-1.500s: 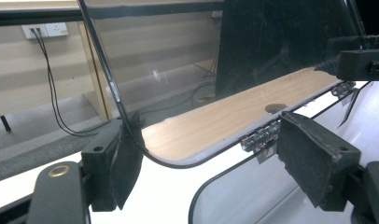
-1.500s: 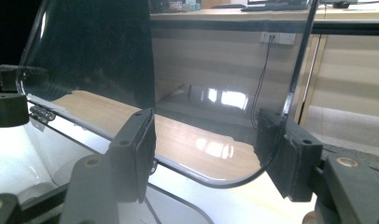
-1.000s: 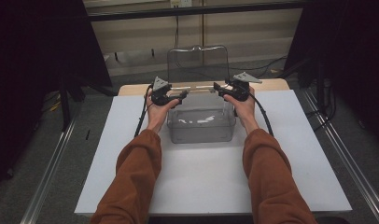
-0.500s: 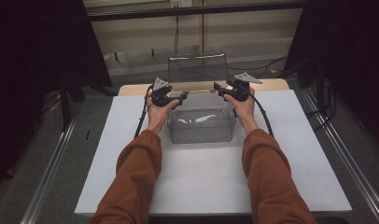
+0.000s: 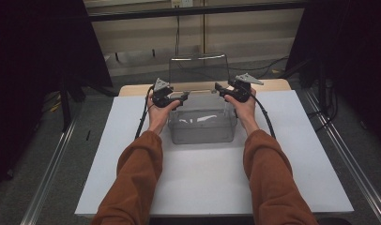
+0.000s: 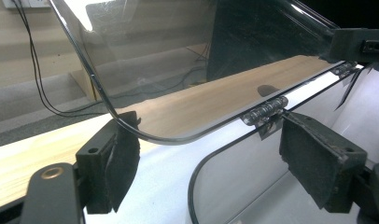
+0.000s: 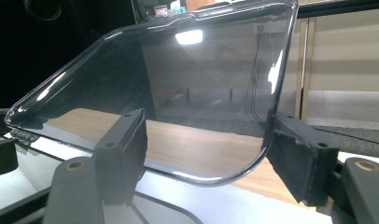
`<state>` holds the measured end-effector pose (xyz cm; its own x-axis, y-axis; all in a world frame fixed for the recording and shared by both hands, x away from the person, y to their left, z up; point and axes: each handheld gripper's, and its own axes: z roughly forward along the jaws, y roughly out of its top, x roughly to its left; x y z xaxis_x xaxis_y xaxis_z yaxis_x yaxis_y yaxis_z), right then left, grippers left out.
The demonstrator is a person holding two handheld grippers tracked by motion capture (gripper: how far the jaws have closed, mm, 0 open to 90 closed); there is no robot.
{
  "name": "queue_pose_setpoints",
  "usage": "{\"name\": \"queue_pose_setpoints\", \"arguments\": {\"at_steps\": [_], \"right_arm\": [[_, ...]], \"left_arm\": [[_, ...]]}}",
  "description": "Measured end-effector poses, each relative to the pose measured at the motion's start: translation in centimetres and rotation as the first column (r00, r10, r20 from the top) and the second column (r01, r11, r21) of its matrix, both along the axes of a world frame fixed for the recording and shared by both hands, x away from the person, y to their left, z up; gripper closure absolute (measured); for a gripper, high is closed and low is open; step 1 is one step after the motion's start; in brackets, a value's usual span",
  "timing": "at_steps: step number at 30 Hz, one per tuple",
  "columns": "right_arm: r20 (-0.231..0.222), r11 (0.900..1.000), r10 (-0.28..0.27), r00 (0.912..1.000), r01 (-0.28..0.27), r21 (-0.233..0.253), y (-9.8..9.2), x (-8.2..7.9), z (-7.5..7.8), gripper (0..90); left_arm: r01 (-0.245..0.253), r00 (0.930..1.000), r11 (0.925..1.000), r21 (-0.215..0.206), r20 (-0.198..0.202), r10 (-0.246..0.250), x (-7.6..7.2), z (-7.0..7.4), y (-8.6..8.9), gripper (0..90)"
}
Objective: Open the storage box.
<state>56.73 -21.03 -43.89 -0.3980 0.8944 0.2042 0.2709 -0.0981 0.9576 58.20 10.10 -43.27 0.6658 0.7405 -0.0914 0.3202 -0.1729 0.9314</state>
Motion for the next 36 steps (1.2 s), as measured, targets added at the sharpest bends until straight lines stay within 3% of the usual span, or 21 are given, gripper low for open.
{"name": "queue_pose_setpoints", "arguments": {"at_steps": [5,6,7,8,11,12,20,26,30,36], "right_arm": [[0.022,1.000,-0.025,0.9994,0.025,-0.008,0.0,0.1,-0.2,25.7],[0.023,1.000,-0.029,0.9993,0.030,-0.009,0.0,0.1,-0.2,25.6],[0.023,1.000,-0.013,0.9996,0.013,-0.004,0.0,0.1,-0.2,33.1],[0.030,1.000,0.003,0.9996,-0.003,-0.001,0.1,0.0,-0.2,33.9],[0.037,1.000,-0.007,0.9993,0.007,-0.013,0.1,0.0,-0.2,32.0],[0.040,1.000,-0.007,0.9992,0.008,-0.016,0.1,0.0,-0.2,31.9],[0.038,0.999,-0.029,0.9989,0.030,-0.020,0.1,0.0,-0.2,27.7],[0.017,0.999,-0.043,0.9989,0.043,-0.025,0.1,-0.1,0.0,21.2],[0.013,0.998,-0.042,0.9990,0.043,-0.047,0.2,-0.3,0.3,18.7],[0.002,0.997,-0.029,0.9996,0.029,-0.075,0.3,-0.7,0.7,14.8]], "left_arm": [[0.006,0.9996,0.9997,0.023,-0.027,-0.005,0.0,-0.5,0.0,21.5],[0.008,0.9966,0.9997,-0.024,-0.082,-0.009,0.2,-0.7,0.1,20.9],[0.004,0.9938,0.9988,-0.048,-0.111,-0.010,0.3,-0.9,0.2,19.8],[0.003,0.9931,0.9986,-0.053,-0.117,-0.009,0.3,-0.9,0.2,19.4],[0.011,0.9973,0.9999,-0.013,-0.072,-0.012,0.1,-0.6,0.0,21.4],[0.012,0.9972,0.9999,-0.012,-0.074,-0.013,0.1,-0.6,0.0,25.3],[0.020,0.9933,0.9998,-0.009,-0.114,-0.020,0.0,-0.6,0.1,23.3],[0.021,0.9855,0.9994,-0.027,-0.168,-0.026,-0.2,-0.6,0.2,19.0],[0.019,0.9839,0.9996,-0.021,-0.177,-0.022,-0.4,-0.5,0.1,18.2],[0.020,0.9872,0.9998,0.010,-0.159,-0.018,-0.8,-0.4,0.2,13.3]]}}
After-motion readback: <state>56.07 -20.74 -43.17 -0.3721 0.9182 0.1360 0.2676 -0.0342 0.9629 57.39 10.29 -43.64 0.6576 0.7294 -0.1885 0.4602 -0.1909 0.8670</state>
